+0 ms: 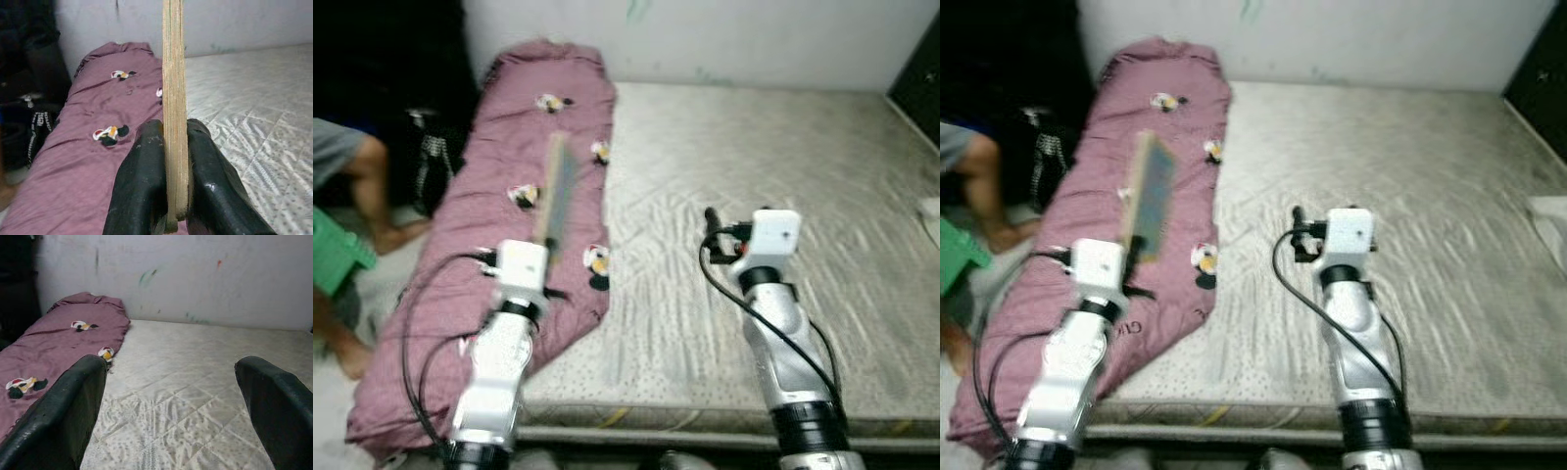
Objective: Clean up the room
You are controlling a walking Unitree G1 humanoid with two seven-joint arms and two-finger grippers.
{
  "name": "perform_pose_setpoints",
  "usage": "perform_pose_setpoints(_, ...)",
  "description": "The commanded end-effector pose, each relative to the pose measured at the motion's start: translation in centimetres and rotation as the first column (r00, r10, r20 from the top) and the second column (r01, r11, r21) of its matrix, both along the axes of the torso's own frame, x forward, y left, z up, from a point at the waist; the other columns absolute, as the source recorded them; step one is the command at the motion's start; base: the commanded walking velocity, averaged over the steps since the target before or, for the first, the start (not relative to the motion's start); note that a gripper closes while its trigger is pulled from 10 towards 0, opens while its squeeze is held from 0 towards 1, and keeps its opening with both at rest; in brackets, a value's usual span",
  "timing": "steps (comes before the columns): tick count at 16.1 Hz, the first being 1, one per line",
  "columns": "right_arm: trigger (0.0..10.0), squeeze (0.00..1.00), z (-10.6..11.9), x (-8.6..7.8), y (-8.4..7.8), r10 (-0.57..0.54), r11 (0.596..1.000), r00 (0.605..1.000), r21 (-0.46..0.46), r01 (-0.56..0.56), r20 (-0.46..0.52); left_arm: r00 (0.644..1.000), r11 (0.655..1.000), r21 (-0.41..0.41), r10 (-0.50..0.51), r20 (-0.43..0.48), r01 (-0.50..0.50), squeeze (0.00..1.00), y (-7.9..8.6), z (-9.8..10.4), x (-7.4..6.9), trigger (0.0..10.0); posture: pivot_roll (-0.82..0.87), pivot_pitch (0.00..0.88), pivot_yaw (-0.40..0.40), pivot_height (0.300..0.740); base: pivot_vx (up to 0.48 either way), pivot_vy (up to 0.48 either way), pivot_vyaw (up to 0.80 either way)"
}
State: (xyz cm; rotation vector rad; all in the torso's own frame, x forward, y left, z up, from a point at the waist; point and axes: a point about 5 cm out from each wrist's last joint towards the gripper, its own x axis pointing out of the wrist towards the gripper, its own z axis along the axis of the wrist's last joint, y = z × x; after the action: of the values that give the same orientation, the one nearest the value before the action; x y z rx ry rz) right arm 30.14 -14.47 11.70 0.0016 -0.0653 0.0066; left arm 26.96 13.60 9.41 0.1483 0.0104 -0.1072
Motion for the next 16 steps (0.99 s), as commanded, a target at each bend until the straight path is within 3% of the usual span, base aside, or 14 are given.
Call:
perform_pose_setpoints(1, 10.0, 0.00, 0.00, 0.04, 0.18, 0.004, 1.000, 1.000, 0.008, -0.004, -0.003, 0.999, 1.000, -0.001, 0.018, 0.043, -0.018, 0.00, 0.38, 0.84, 0.18, 10.0, -0.02, 0.000, -0.024, 0.740, 0.000, -0.255, 0.00)
perform_pose_setpoints(5, 10.0, 0.00, -0.05, -0.06, -0.10, -0.001, 1.000, 1.000, 0.011, 0.001, -0.005, 0.999, 1.000, -0.018, 0.022, 0.049, -0.021, 0.00, 0.28, 0.95, 0.31, 10.0, -0.02, 0.000, -0.025, 0.740, 0.000, -0.124, -0.37)
perform_pose_setpoints(13, 10.0, 0.00, -0.16, -0.29, 0.33, 0.044, 0.999, 0.999, -0.012, -0.044, 0.003, 0.998, 1.000, -0.001, 0.014, 0.063, -0.014, 0.00, 0.10, 1.17, 0.54, 10.0, -0.02, 0.000, -0.020, 0.740, 0.000, 0.000, 0.00)
perform_pose_setpoints(16, 10.0, 0.00, -0.09, -0.38, 0.70, 0.064, 0.998, 0.998, -0.020, -0.064, 0.007, 0.998, 1.000, 0.002, 0.019, 0.061, -0.019, 0.00, 0.08, 1.13, 0.51, 10.0, -0.02, 0.000, -0.023, 0.740, 0.000, 0.000, 0.69)
